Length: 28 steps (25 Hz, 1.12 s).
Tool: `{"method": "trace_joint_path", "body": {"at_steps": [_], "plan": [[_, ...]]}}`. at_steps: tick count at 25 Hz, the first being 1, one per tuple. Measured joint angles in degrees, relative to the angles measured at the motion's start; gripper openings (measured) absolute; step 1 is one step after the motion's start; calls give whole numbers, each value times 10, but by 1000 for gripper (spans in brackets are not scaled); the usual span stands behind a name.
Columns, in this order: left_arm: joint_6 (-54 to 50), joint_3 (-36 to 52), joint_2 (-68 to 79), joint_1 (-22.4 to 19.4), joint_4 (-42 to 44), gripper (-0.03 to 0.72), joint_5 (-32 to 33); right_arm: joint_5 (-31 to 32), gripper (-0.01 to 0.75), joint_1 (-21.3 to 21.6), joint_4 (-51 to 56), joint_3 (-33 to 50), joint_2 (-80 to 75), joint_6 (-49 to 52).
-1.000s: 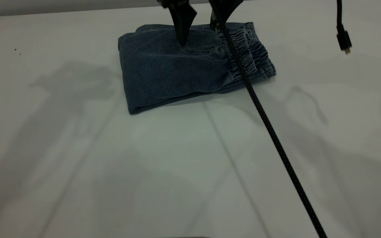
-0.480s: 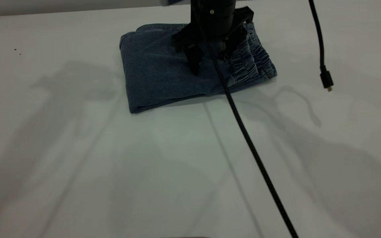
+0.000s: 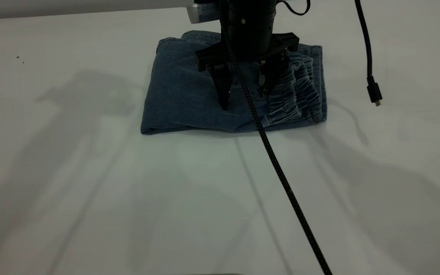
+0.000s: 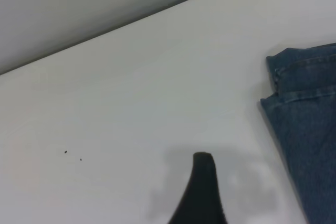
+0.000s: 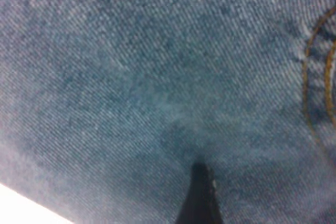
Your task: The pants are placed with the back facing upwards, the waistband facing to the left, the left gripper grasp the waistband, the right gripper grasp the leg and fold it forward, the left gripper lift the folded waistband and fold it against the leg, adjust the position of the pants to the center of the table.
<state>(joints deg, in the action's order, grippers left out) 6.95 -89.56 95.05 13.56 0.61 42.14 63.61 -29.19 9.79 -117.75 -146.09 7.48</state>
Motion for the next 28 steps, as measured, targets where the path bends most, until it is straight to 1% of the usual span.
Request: {"method": "trace_joint_path", "body": {"at_steps": [5, 9, 12, 14, 19, 20, 24, 28], "plan": [[1, 1, -6, 0, 1, 575, 1, 53, 509, 0, -35, -32, 15, 0], [5, 3, -43, 0, 1, 575, 28, 60, 477, 0, -48, -71, 77, -1], [17, 3, -87, 0, 2, 575, 76, 67, 444, 0, -34, -75, 154, -20], [22, 3, -115, 0, 2, 575, 120, 71, 426, 0, -27, -75, 204, -31], [24, 3, -183, 0, 3, 574, 233, 78, 412, 0, -26, -74, 338, -52], [24, 3, -194, 0, 3, 574, 250, 79, 413, 0, -26, -69, 361, -57], [24, 4, -237, 0, 3, 574, 250, 83, 413, 0, -39, -15, 473, -68], [18, 27, -278, 0, 3, 574, 250, 85, 413, 0, -56, 106, 589, -70]]}}
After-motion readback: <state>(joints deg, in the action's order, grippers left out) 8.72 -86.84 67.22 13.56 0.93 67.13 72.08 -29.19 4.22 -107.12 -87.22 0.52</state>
